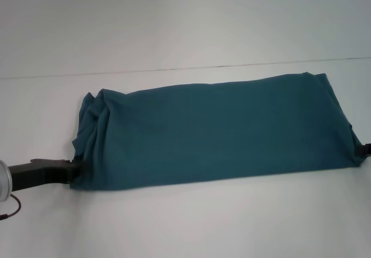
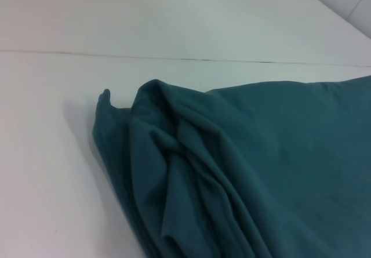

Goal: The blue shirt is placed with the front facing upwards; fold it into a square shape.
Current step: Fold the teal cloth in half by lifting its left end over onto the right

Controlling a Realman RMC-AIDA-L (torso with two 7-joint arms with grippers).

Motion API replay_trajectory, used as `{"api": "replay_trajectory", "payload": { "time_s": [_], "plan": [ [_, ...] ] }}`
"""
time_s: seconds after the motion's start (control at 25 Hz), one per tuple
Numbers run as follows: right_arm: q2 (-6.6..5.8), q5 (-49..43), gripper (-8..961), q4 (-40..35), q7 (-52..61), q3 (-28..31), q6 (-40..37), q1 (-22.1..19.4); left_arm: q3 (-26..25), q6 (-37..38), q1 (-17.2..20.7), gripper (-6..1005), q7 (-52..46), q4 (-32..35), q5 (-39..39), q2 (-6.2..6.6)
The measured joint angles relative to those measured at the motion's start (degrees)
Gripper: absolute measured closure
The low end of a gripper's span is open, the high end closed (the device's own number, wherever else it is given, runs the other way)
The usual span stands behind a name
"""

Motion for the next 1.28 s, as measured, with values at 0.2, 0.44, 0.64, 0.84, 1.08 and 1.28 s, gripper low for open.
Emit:
{"api": "replay_trajectory", "payload": {
  "time_s": [0.2, 0.44, 0.64, 0.84, 1.08, 1.28],
  "plan": [
    [0.11, 0.03, 953, -0.24, -0.04, 0.00, -0.18, -0.48, 0.12, 0.17, -0.02, 890, -0.60, 0.27, 0.08, 0.05],
    [0.15, 0.80, 954, -0.52, -0.57, 0.00, -0.86, -1.58, 0.17, 1.73, 0.29, 1001, -1.52, 1.53, 0.90, 0.18],
    [-0.09, 2.25, 954, -0.53, -1.47, 0.00, -1.48, -2.55, 0.11, 3.10, 0.65, 1000, -2.26, 2.70, 1.70, 0.08],
    [-0.24, 2.31, 954, -0.54, -1.56, 0.00, -1.86, -2.94, 0.11, 3.53, 0.79, 999, -2.79, 3.18, 1.73, 0.11],
    [-0.36, 2.36, 954, -0.74, -1.66, 0.85, -2.51, -4.22, -0.41, 5.49, 1.48, 999, -3.05, 4.82, 1.74, 0.15],
    [-0.45, 2.38, 953, -1.39, -2.37, 2.81, -3.36, -5.21, -0.39, 6.37, 1.93, 998, -3.41, 5.98, 1.74, 0.10]
  ]
}}
